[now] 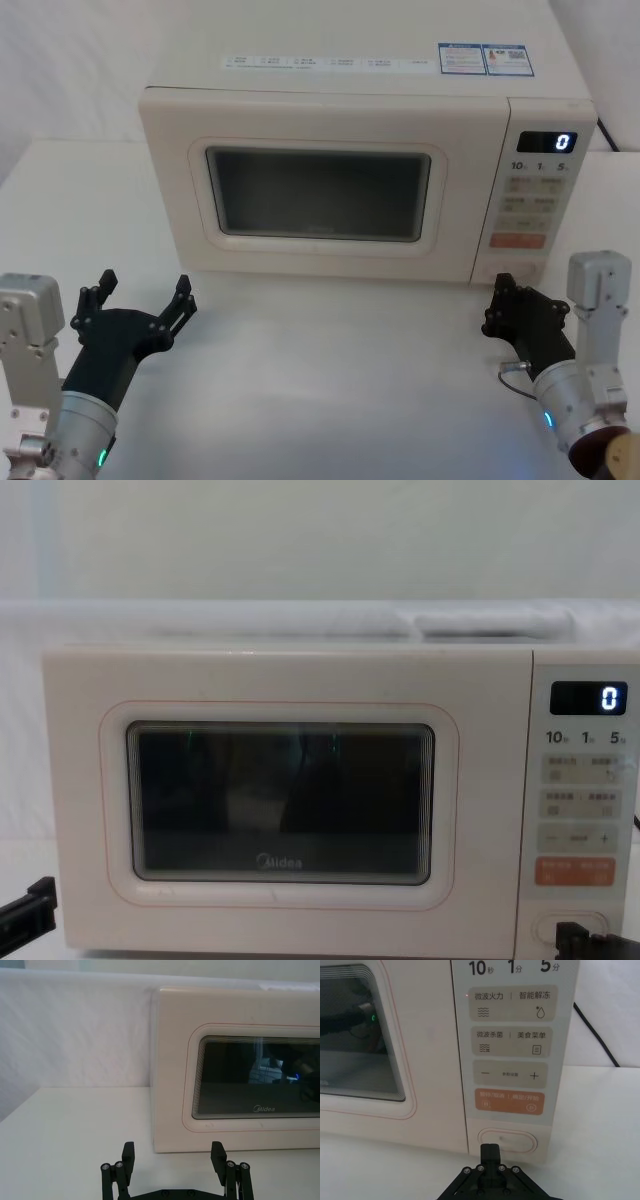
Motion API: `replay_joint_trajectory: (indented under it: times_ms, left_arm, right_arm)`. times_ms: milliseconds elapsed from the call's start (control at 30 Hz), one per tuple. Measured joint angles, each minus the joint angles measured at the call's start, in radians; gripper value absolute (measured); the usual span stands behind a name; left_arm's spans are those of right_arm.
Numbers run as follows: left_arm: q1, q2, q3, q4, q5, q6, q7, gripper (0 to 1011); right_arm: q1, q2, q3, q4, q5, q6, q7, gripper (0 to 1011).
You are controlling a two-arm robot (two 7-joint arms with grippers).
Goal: Press the button to open the microwave door with one hand; close the microwave door with the other hand.
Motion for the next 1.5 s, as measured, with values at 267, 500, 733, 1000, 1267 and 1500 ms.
replay_joint_trajectory:
  times_ms: [267,500,733,1000,1267,1500]
  left_arm:
    - [0.000,0.000,0.000,0.000,0.000,0.000,0.000,1001]
    - [0.000,0.000,0.000,0.000,0.000,0.000,0.000,1001]
    - [0.000,0.000,0.000,0.000,0.000,0.000,0.000,1001]
    - [0.000,0.000,0.000,0.000,0.000,0.000,0.000,1001]
    - [0.000,0.000,0.000,0.000,0.000,0.000,0.000,1001]
    - [0.000,0.000,0.000,0.000,0.000,0.000,0.000,1001]
  right_arm:
    - [0.037,-0.014,0.011,0.050,-0.010,-0.013,-0.001,0]
    - [0.061,-0.021,0.022,0.082,-0.014,-0.016,-0.003,0]
    - [0.076,-0.025,0.032,0.107,-0.016,-0.020,-0.005,0]
    - [0.087,-0.033,0.044,0.128,-0.017,-0.026,-0.012,0]
    - [0.096,-0.039,0.049,0.138,-0.020,-0.027,-0.014,0]
    - [0.106,-0.043,0.050,0.148,-0.020,-0.029,-0.010,0]
